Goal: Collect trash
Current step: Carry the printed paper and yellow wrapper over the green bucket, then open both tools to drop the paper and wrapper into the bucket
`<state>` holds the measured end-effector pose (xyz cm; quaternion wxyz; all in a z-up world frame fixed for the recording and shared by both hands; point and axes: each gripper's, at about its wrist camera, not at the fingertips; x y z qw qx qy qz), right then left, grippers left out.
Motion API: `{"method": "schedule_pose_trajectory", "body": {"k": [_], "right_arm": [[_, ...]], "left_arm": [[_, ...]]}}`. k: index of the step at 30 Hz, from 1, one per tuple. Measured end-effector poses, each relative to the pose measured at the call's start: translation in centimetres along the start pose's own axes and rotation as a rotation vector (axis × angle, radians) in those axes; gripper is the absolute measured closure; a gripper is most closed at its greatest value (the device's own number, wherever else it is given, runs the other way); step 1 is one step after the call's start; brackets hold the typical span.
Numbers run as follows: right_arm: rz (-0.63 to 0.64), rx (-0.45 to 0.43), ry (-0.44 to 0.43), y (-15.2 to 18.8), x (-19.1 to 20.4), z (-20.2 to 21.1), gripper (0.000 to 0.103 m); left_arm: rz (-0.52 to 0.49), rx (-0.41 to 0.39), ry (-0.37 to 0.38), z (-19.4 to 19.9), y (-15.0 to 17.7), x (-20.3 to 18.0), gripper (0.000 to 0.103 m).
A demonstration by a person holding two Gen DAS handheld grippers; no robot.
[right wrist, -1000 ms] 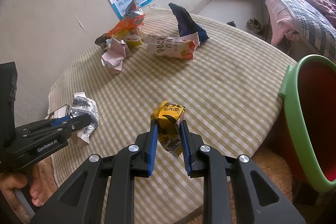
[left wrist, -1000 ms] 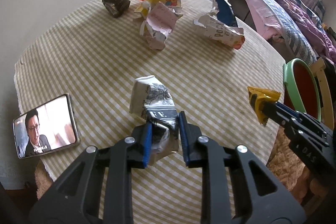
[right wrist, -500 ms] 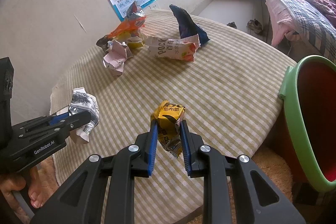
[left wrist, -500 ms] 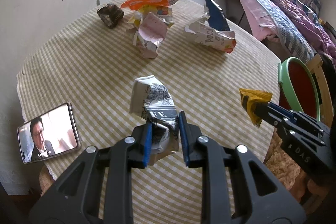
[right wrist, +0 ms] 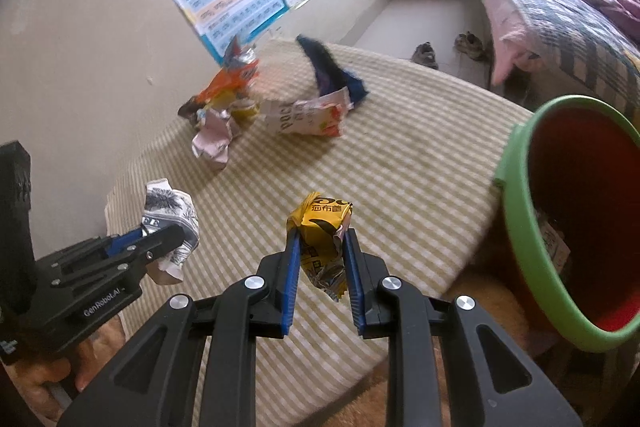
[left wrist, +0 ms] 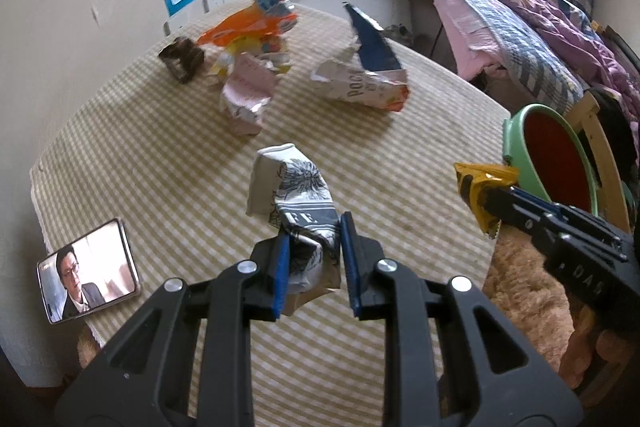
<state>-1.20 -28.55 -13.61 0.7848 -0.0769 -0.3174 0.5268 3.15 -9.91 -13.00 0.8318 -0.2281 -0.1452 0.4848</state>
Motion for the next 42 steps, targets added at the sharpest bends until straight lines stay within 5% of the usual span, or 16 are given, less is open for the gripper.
{"method": "schedule_pose_trajectory", "body": {"k": [18,32,38,40,42], "right_arm": [[-0.106,-0.137,0.055,-2.5,-5.1,6.8,0.08],[-0.308,-0.255,0.229,-2.9,-14.9,12.4,0.08],[-0.37,-0.277,0.273,-2.4,-17.5,13.9,0.077],[-0.375,-0.284,0.28,-2.4,-17.8,14.1,0.072],[-0.378,-0.29,0.286,-2.2,-17.8,14.2,0.068]], "left_arm": [[-0.126,-0.056,0.101,0.7,-3.9,-6.8,0.081],[-0.288,-0.121,0.327,0.5,-9.6,-18.1,0.081],[-0.374,-0.139,0.365,0.2,-11.2,-22.6,0.08],[-0.397,-0.145,0.376,0.2,-11.7,-23.4,0.072],[-0.399,-0.147,0.391,0.2,-11.9,-23.6,0.043]]}}
Point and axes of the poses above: each gripper's, at about its wrist camera, not at the fingertips, and z roughly against the way its jaws point, x to its left, y to its underside, and after that the axes turned 12 degrees about -z, right-handed
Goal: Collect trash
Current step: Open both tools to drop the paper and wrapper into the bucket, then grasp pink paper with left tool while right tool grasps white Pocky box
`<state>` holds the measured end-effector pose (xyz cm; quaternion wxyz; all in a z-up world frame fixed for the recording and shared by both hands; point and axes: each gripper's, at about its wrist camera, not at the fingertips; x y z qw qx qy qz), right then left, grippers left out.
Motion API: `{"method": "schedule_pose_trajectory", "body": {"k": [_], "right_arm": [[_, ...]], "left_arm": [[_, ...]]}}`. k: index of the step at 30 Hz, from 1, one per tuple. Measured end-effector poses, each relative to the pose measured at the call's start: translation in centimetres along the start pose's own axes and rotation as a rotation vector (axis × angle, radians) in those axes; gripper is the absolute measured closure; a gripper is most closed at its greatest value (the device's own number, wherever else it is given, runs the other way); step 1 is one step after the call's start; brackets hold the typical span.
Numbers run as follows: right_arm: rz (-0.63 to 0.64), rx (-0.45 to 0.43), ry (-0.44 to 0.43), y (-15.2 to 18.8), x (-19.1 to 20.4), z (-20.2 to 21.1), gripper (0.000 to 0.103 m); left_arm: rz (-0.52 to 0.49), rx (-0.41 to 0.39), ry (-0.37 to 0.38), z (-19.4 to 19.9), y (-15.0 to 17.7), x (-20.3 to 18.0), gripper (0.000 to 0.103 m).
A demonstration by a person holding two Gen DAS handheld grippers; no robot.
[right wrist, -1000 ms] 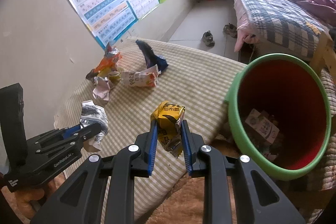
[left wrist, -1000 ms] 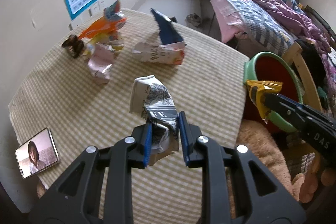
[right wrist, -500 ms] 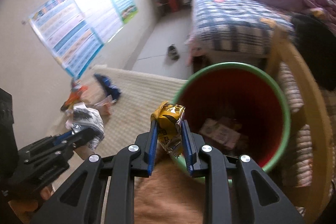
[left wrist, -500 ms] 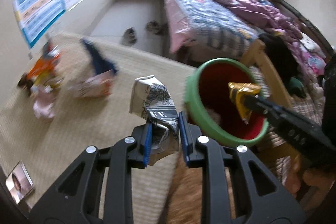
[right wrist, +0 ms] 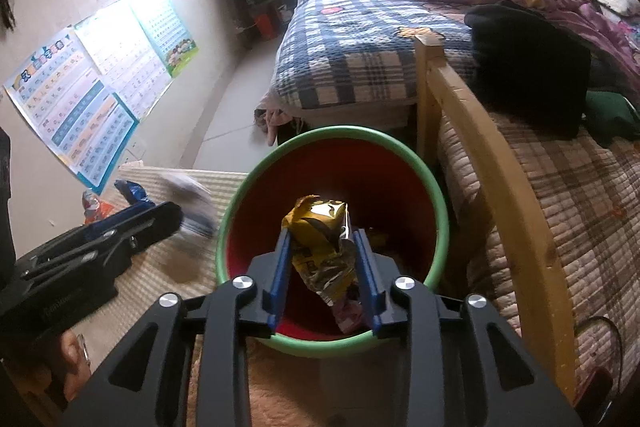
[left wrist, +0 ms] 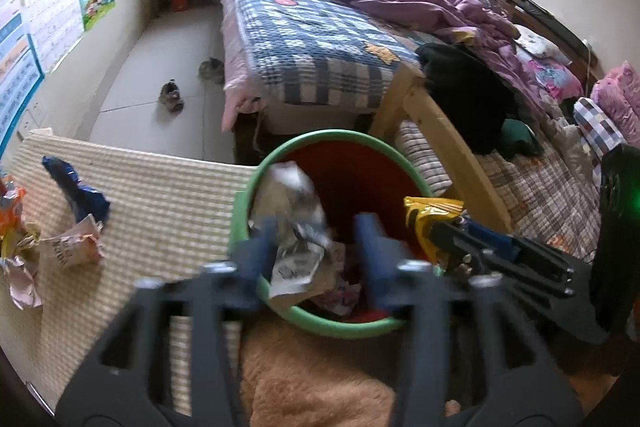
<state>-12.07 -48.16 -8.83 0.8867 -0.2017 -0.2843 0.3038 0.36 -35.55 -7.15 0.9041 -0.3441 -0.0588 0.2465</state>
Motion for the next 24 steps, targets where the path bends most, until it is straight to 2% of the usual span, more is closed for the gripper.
{"method": "schedule_pose_trajectory", "body": {"k": [3,5,7,12,14,17,20,24], "right_arm": [[-0.003,-0.003,0.008,0.1,0.0,-0.1,0.056],[-0.003,-0.009,0.016,0.2,0.1,-0.1,0.044],[0.013,-0.017,0.045,0.2,0.4,-0.3,0.037],[0.0,-0.007,0.04,0.2,0.5,-0.7,0.035],[0.004,-0.005,0.034,0.2,0.8,-0.8,0.035],[0.019,0.003,0.032,0.4,1.4,-1.0,0.034],[0.024,0.018,0.023,0.6,2.1,-1.4,0.034],[0.053,0.037,0.01,1.2,3.4,-1.9,0.034]], "left_arm": [[0.015,-0.023,-0.01,0.4,0.3,0.4,0.035],[0.036,-0.015,-0.024,0.5,1.0,1.1,0.034],[0.072,0.0,-0.032,0.6,1.9,2.2,0.034],[0.185,0.031,-0.062,1.2,4.6,5.8,0.034],[0.207,0.034,-0.099,1.9,5.8,7.3,0.034],[0.25,0.03,-0.189,3.4,7.7,10.3,0.034],[0.339,0.035,-0.287,4.9,10.0,14.3,0.034],[0.443,0.101,-0.416,6.2,13.6,20.2,0.034]]}}
Point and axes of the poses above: each gripper's, at about its wrist camera, not at the fingertips, and z roughly against the way its jaws point, x to its left, y to its underside, and after that the axes turned 12 degrees about -z, right-handed
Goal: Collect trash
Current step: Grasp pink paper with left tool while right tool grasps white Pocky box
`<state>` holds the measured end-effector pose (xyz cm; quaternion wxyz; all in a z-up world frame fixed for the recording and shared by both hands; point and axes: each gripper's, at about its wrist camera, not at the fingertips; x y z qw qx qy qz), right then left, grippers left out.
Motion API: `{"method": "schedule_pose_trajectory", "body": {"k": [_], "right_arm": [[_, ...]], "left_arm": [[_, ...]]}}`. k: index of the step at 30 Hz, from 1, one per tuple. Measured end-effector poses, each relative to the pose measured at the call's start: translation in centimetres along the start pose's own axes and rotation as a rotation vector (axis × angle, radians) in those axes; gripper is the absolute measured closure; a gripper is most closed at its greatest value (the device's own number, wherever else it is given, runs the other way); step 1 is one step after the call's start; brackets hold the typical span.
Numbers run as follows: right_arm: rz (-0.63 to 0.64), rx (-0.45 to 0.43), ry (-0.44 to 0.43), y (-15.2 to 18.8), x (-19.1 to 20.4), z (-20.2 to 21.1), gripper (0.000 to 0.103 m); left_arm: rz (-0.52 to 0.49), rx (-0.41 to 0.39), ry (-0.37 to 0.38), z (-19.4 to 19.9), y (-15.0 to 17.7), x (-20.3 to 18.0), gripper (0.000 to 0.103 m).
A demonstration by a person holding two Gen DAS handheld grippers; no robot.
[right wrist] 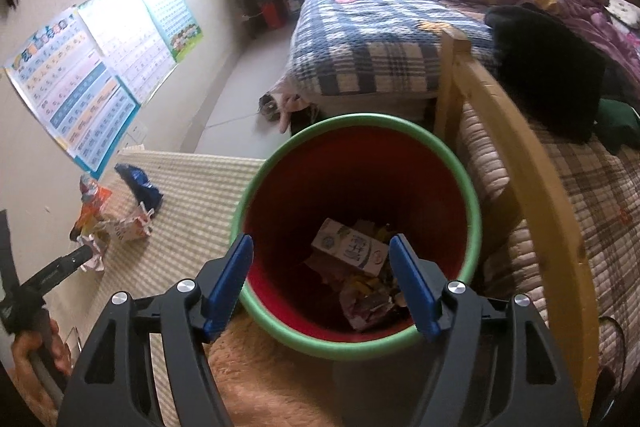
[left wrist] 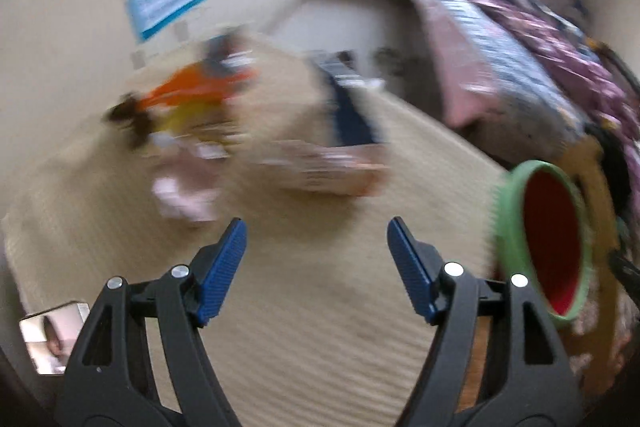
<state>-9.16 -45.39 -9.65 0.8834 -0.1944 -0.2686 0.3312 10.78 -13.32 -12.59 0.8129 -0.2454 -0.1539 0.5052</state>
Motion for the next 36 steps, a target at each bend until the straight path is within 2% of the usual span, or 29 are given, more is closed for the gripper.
{"method": "schedule_pose_trajectory", "body": {"k": [4,9,12,14,16,20,22,23,26,31,34,36], "right_arm": [[0.022,0.03,-0.009,0.7,1.3,-0.9,0.034],[0.074,0.062,-0.025,1.6,3.4,-1.5,0.034],[0.105,0.087,-0.043,2.2,4.7,-1.8,0.034],[0.132,0.104,-0.051,2.7,5.6,-2.1,0.034],[0.154,0.121,-0.057,3.2,6.3,-2.5,0.034],[0.194,0.158,-0.077,3.9,8.1,-3.7,0.034],[0.217,0.166,-0.091,4.1,9.2,-4.1,0.034],[0.232,0.17,-0.101,4.1,9.9,-4.4,0.034],[0.275,0.178,-0.136,4.0,12.5,-5.5,0.034],[0.409,0.18,-0.177,3.9,18.4,-8.8,0.034],[0.542,0.223,-0.178,4.5,22.5,-11.8,0.034],[0.657,0.223,-0.155,5.2,25.1,-13.5,0.034]], "left_arm": [[0.078,0.049,-0.091,-1.9,-0.1,5.1,0.034],[0.123,0.086,-0.111,-4.4,-1.0,7.9,0.033],[0.149,0.139,-0.089,-6.5,-1.5,8.9,0.035],[0.175,0.161,-0.038,-7.5,-1.4,9.4,0.043],[0.191,0.143,0.006,-7.4,-1.2,9.5,0.057],[0.136,0.108,0.026,-5.8,-0.8,8.7,0.075],[0.129,0.099,0.04,-4.8,-0.1,8.6,0.079],[0.132,0.095,0.052,-4.2,0.3,8.6,0.087],[0.149,0.087,0.076,-2.1,2.1,8.8,0.094],[0.133,0.084,0.089,0.8,5.5,8.4,0.094],[0.143,0.112,0.116,2.3,8.2,7.5,0.095],[0.142,0.125,0.131,2.6,9.1,6.9,0.099]]}}
Point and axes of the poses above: each gripper's, at about its wrist camera, not at the fingertips, and z roughly against the way its jaws point, x to its left, y to its underside, and after that the axes turned 12 degrees about -z, right-handed
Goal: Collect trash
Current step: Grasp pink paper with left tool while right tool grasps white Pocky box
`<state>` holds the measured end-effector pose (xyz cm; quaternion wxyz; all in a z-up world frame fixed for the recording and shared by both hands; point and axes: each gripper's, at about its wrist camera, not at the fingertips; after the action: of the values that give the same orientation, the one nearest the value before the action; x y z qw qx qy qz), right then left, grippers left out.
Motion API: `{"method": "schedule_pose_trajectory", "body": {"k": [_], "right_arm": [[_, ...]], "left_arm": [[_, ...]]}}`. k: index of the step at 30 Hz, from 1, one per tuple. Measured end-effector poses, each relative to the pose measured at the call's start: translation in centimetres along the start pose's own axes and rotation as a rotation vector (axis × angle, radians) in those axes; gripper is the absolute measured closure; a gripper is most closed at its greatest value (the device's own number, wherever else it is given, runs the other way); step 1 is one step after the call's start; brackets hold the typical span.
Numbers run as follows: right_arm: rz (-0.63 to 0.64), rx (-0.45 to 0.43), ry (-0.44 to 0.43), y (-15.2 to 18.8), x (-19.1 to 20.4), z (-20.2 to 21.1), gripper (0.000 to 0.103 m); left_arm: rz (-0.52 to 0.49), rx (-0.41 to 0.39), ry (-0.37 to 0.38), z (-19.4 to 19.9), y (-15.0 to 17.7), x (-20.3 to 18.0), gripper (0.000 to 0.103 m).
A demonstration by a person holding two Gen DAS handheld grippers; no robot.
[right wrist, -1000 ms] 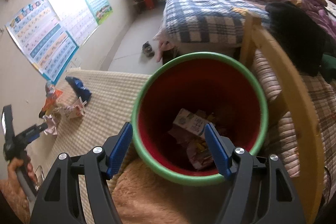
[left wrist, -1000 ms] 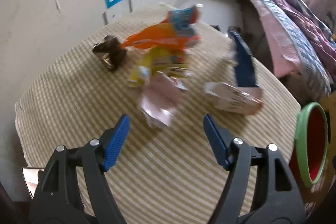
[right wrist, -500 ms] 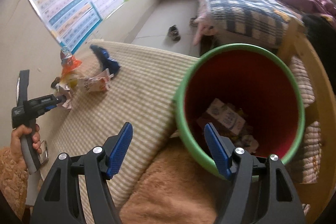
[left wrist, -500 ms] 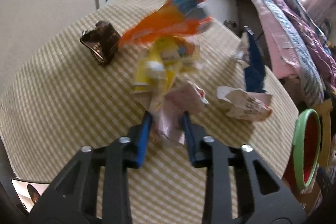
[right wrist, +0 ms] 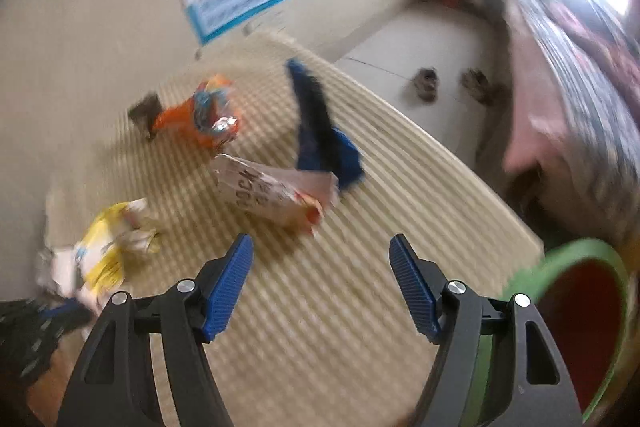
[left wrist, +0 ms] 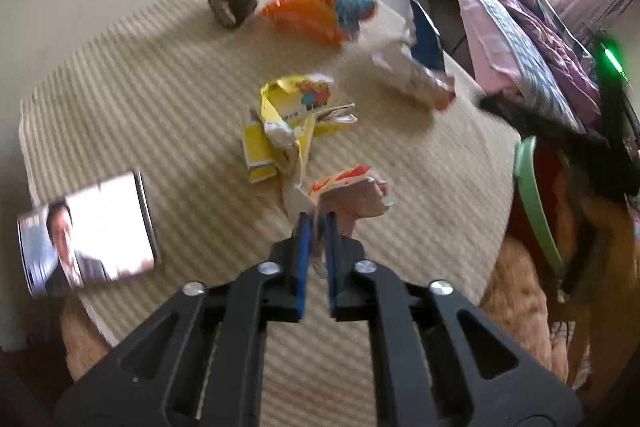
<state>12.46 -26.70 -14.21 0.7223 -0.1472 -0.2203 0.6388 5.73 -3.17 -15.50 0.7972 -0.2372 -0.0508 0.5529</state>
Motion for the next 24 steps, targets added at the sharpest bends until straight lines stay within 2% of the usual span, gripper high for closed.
{"method": "schedule_pose_trajectory", "body": {"k": [3,7,9,10,11,12,14,16,17,18,19,20,24], "right_arm": [[0.157,0.037,0.056,-1.2,2.4,-2.5,0.034],[0.319,0.051,0.098,-1.3,4.8,-4.5,0.034],[0.369,0.073,0.109,-1.1,5.6,-5.4,0.036],[0.382,0.088,0.111,-1.0,5.8,-5.8,0.041],[0.398,0.113,0.116,-0.8,6.0,-6.3,0.05],[0.407,0.128,0.122,-0.6,6.2,-6.7,0.054],[0.43,0.129,0.155,-0.2,6.4,-7.0,0.061],[0.432,0.124,0.143,0.3,6.2,-6.7,0.07],[0.423,0.124,0.127,0.4,6.1,-6.4,0.08],[0.414,0.124,0.112,0.4,6.0,-6.1,0.083],[0.398,0.125,0.094,0.5,5.9,-5.6,0.093],[0.366,0.133,0.056,0.6,5.5,-4.9,0.099],[0.289,0.136,-0.007,1.3,4.9,-3.0,0.1]], "left_arm": [[-0.026,-0.003,-0.007,0.1,0.3,-0.4,0.099],[0.002,-0.013,0.006,0.0,0.4,-0.1,0.097],[0.011,-0.009,0.014,-0.1,0.5,0.2,0.087],[0.016,-0.007,0.015,-0.2,0.5,0.3,0.083],[0.021,-0.008,0.017,-0.1,0.7,0.4,0.073],[0.026,-0.009,0.019,-0.2,0.8,0.5,0.065],[0.037,-0.012,0.022,-0.1,0.9,0.6,0.06],[0.04,-0.013,0.022,-0.2,0.9,0.6,0.06],[0.041,-0.013,0.024,-0.2,0.9,0.7,0.059],[0.045,-0.012,0.026,-0.4,0.9,0.7,0.058],[0.049,-0.011,0.028,-0.4,0.8,0.7,0.058],[0.055,-0.008,0.033,-0.6,0.8,0.8,0.057],[0.073,0.014,0.046,-1.6,0.8,0.8,0.057]]}}
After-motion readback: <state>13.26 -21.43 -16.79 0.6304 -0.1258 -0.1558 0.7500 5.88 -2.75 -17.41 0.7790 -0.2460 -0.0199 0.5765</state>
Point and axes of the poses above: each gripper's, at about its wrist camera, not at the fingertips, and z roughly against the way its jaws point, x to its left, y to its underside, and after that the axes turned 12 degrees about -z, right-handed
